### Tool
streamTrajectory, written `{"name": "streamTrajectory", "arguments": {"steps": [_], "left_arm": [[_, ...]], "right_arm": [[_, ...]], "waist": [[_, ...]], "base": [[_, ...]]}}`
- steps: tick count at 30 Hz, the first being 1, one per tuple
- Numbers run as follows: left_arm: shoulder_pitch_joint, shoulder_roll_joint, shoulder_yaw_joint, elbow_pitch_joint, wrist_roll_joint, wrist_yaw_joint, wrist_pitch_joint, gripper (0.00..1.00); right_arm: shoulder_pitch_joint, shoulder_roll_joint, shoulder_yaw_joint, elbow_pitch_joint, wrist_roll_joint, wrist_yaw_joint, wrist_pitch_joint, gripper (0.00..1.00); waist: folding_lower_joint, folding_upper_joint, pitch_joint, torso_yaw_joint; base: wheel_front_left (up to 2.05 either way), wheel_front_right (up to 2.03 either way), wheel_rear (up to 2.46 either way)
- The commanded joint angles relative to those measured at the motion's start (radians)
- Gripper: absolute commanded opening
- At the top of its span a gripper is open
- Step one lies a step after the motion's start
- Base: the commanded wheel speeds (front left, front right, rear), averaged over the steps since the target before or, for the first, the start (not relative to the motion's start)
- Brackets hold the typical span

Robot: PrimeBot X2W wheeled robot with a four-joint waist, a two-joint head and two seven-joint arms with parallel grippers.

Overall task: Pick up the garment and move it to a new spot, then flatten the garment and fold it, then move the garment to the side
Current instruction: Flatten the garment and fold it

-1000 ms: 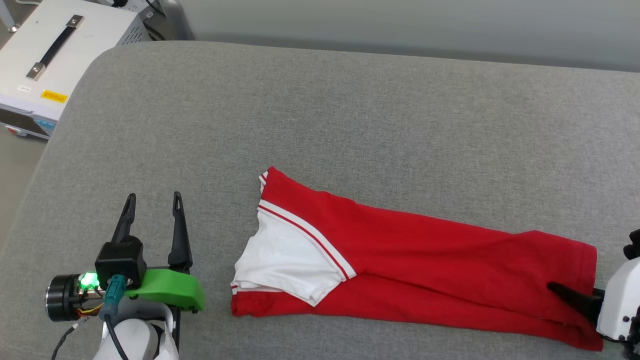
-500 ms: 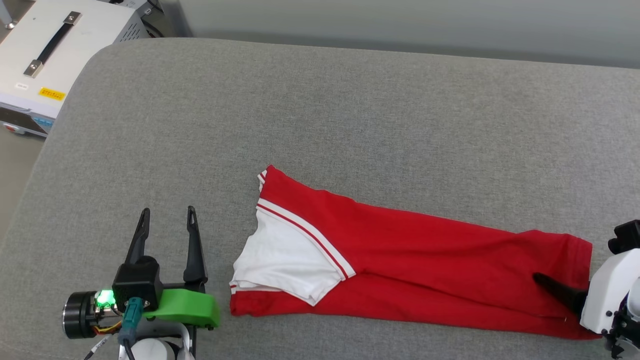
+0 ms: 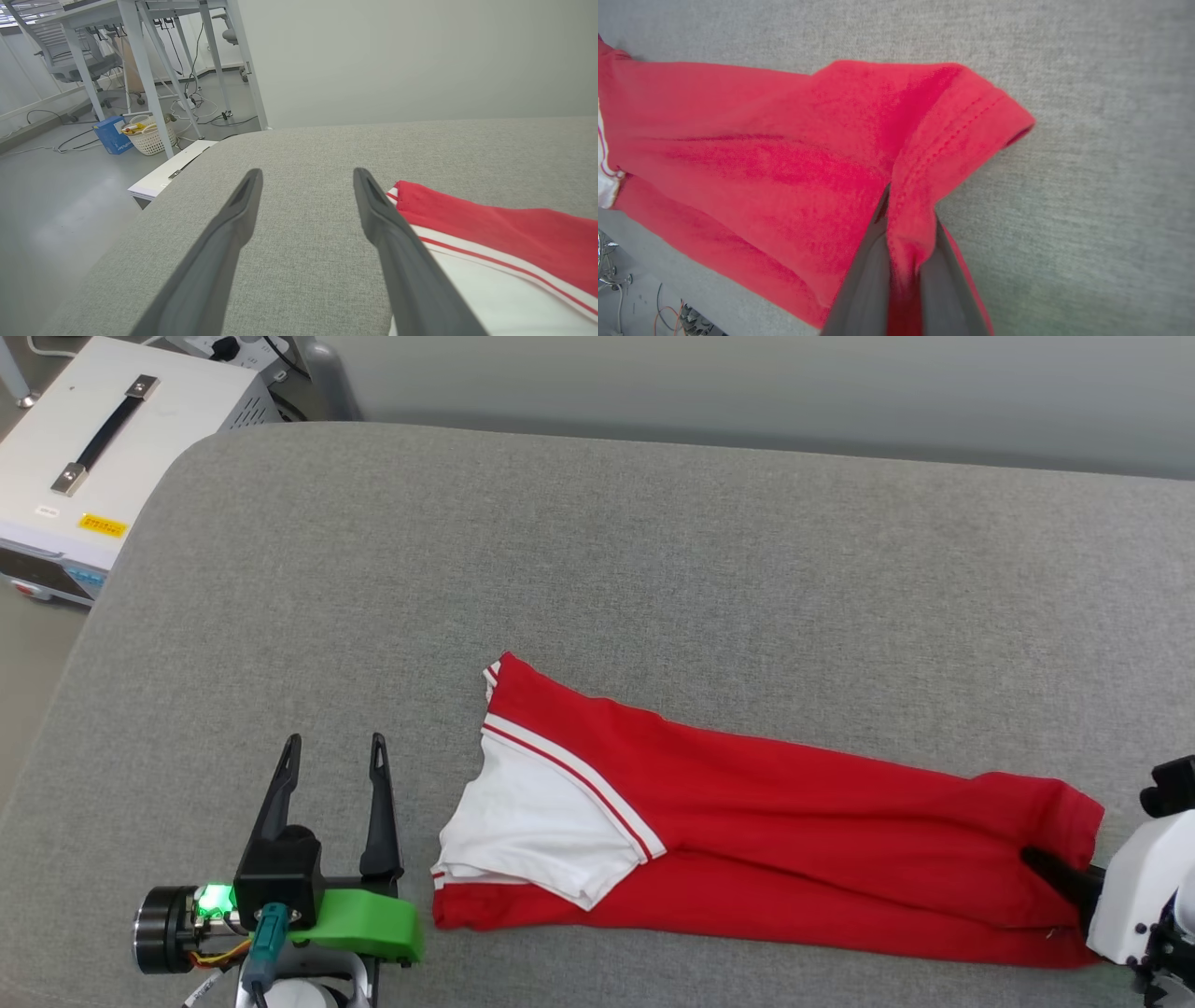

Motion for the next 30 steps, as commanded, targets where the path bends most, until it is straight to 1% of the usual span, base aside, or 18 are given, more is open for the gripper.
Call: {"name": "streamTrajectory", "arguments": {"steps": [1, 5, 9, 11, 14, 18, 23, 26, 30], "left_arm": [[0.021, -0.006, 0.004, -0.002, 0.012, -0.006, -0.006, 1.0], [0.032, -0.006, 0.006, 0.0, 0.023, -0.012, -0.006, 1.0], [0.041, -0.007, 0.006, 0.005, 0.03, -0.016, -0.006, 1.0], [0.045, -0.007, 0.004, 0.008, 0.031, -0.019, -0.006, 1.0], [0.052, -0.006, 0.003, 0.011, 0.033, -0.022, -0.006, 1.0], [0.06, -0.004, 0.004, 0.015, 0.036, -0.022, -0.006, 1.0], [0.065, -0.003, 0.003, 0.02, 0.038, -0.023, -0.006, 1.0], [0.064, -0.003, 0.001, 0.02, 0.039, -0.025, -0.006, 1.0], [0.057, -0.004, -0.006, 0.022, 0.041, -0.028, -0.006, 1.0]], "right_arm": [[-0.008, -0.025, -0.006, 0.018, 0.008, -0.001, -0.012, 0.0], [0.0, -0.072, -0.033, 0.042, 0.011, -0.001, -0.031, 0.0], [0.016, -0.12, -0.059, 0.078, -0.016, -0.001, -0.049, 0.0], [0.027, -0.131, -0.069, 0.082, -0.01, -0.001, -0.05, 0.0], [0.041, -0.133, -0.08, 0.057, 0.01, -0.001, -0.051, 0.0], [0.061, -0.128, -0.086, -0.025, 0.048, -0.001, -0.048, 0.0], [0.079, -0.114, -0.082, -0.171, 0.11, -0.001, -0.014, 0.0], [0.074, -0.102, -0.073, -0.24, 0.124, -0.001, 0.009, 0.0], [0.042, -0.077, -0.036, -0.306, 0.098, -0.001, 0.047, 0.0]], "waist": [[-0.0001, 0.0, -0.007, -0.001], [-0.0001, 0.0, -0.018, -0.003], [-0.0001, 0.0, -0.029, -0.004], [-0.0001, 0.0, -0.034, -0.004], [-0.0001, 0.0, -0.044, -0.006], [-0.0001, 0.0, -0.056, -0.011], [-0.0001, 0.0, -0.066, -0.017], [-0.0001, 0.0, -0.066, -0.018], [-0.0001, 0.0, -0.061, -0.015]], "base": [[0.0, 0.0, 0.0], [0.0, 0.0, 0.0], [0.0, 0.0, 0.0], [0.0, 0.0, 0.0], [0.0, 0.0, 0.0], [0.0, 0.0, 0.0], [0.0, 0.0, 0.0], [0.0, 0.0, 0.0], [0.0, 0.0, 0.0]]}}
